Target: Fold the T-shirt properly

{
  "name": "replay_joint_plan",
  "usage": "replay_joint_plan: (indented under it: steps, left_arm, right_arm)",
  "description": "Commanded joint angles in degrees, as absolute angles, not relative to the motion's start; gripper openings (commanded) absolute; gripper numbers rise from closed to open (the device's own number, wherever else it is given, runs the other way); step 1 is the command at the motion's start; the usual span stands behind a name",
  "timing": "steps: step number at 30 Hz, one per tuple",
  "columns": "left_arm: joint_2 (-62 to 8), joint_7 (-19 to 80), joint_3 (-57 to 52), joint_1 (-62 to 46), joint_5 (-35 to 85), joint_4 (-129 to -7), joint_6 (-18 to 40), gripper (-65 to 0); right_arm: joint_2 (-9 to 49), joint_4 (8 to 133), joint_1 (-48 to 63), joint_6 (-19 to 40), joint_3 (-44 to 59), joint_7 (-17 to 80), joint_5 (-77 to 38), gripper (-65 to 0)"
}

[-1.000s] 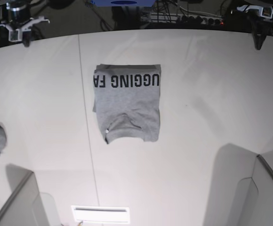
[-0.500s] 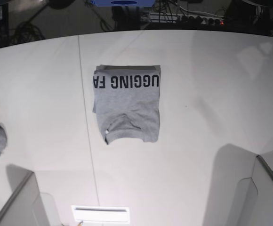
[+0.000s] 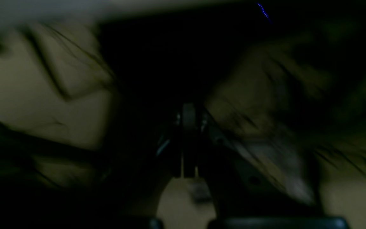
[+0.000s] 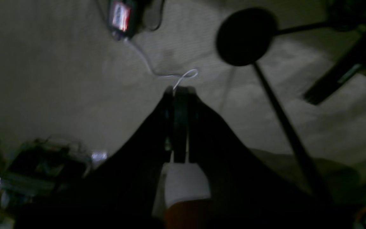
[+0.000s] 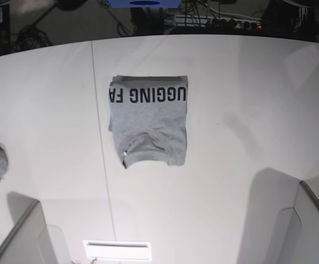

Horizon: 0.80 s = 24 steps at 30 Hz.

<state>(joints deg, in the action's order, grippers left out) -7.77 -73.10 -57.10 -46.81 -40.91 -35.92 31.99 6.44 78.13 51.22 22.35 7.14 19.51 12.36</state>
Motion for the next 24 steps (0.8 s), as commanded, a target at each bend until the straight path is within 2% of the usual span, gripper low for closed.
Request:
replay_joint_plan:
  steps: [1,5,9,12,17,20,24]
  left_arm:
    - [-8.22,-71.69,-57.36,-46.02,-42.15,-34.33,32.22,-65.0]
    - [-8.22,-60.97,-57.45,-40.48,-44.00,-27.74,32.22,-65.0]
    - [-8.40,-53.85,-57.01,-35.12,-44.35,-22.11,32.22,-65.0]
    - [-8.40,-48.22,-56.92,-30.73,-44.44,-17.71,32.22,-65.0]
    - [-9.54,-33.98,-51.03,-21.67,-44.35,-6.73,32.13,-65.0]
    - [-9.27,-30.81,-45.41,-17.71,-44.35,-2.33,30.81,-65.0]
    - [-8.84,-30.81,-38.73,-14.73,-44.26,0.00,21.85,-65.0]
  right_arm:
    - [6.73,76.00,50.68,22.29,6.29,19.47,12.44,-65.0]
    - [6.64,64.31,42.86,22.20,3.74,19.12,12.44,-65.0]
    - [6.64,46.90,32.57,22.20,3.21,17.45,12.26,-65.0]
    - [6.64,30.99,25.54,20.97,3.21,7.16,12.26,-65.0]
    - [7.16,4.00,15.08,9.80,0.48,-21.93,12.53,-65.0]
    - [7.16,0.00,12.44,7.52,-6.37,-32.04,12.53,-65.0]
    - [6.46,0.00,10.07,7.52,-13.93,-28.00,12.35,-65.0]
